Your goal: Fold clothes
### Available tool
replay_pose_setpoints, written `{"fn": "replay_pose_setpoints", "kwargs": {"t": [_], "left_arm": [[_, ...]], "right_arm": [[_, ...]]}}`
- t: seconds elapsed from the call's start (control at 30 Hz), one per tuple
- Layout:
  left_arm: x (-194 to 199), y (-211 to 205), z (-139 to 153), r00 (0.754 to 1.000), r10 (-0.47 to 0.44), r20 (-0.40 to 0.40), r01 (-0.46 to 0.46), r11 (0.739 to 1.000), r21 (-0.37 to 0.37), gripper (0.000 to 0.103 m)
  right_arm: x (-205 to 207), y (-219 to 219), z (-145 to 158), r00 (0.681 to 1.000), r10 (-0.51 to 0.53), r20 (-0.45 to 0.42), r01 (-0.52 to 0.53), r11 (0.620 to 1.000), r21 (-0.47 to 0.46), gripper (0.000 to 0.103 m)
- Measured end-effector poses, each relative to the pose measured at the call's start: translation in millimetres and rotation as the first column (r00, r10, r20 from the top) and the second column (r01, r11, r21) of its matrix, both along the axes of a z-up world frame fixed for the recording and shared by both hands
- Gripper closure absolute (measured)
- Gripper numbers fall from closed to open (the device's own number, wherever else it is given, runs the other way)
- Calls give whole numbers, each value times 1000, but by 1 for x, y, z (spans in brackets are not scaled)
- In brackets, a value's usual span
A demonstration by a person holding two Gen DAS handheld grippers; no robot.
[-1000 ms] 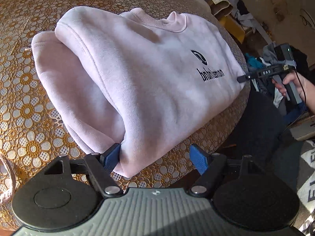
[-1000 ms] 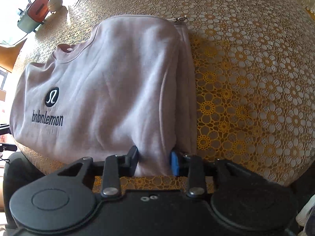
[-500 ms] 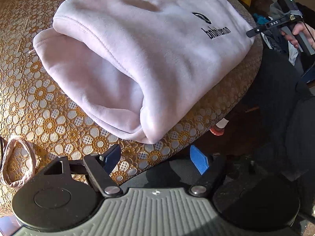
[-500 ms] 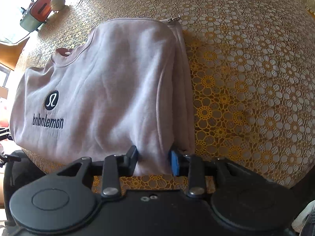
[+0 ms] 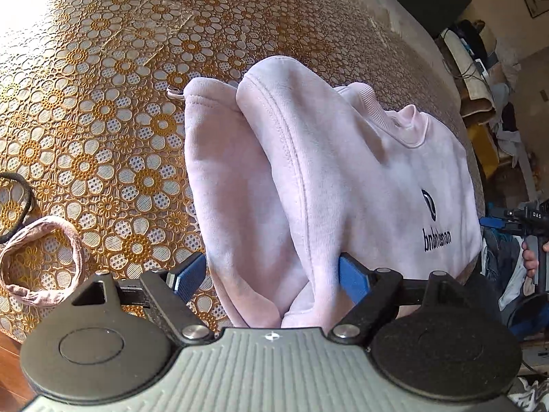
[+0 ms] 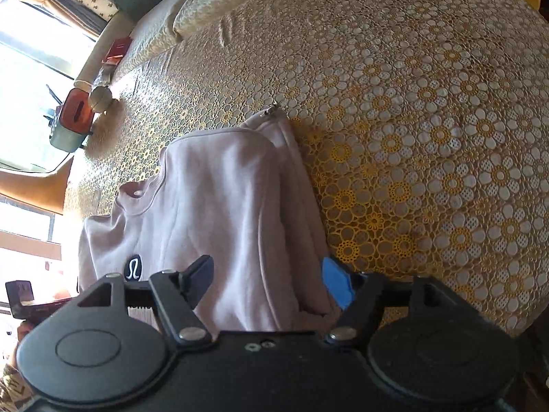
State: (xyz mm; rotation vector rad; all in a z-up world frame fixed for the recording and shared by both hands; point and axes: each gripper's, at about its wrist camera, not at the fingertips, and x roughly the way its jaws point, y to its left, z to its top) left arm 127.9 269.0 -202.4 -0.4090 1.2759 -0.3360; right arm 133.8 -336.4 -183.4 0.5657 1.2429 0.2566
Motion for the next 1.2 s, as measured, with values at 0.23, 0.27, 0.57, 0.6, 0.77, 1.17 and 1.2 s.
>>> {"fn": "replay_pose_setpoints", "kwargs": {"t": [0.23,0.27,0.57,0.6,0.77,1.17,1.2], "left_arm": [[1,-1,4,1000,25,11,-25,999,-31,20],[-1,1,4,1000,27,16,-27,999,-41,20],[1,-1,2,1000,2,-7,-1,999,34,19],[2,-2,-1,1000,-5,-9,5,999,40,19],[-7,7,3,999,-27,27,27,1000,11,16],[-40,38,12,992,-92,89,94,995,-25,15],[-42,39,11,991,-99,92,103,994,-31,15]], "right_arm": [[6,21,2,998,43,53,-41,999,-32,0],[8,32,12,993,77,94,-77,997,-11,0],[70,242,77,887,426,179,-434,901,10,0],[74,265,76,880,443,172,-450,893,0,0],[80,364,56,848,517,113,-518,855,-26,0],[77,480,16,794,608,-5,-608,793,-46,0],[76,485,13,790,613,-18,-613,788,-60,0]]}}
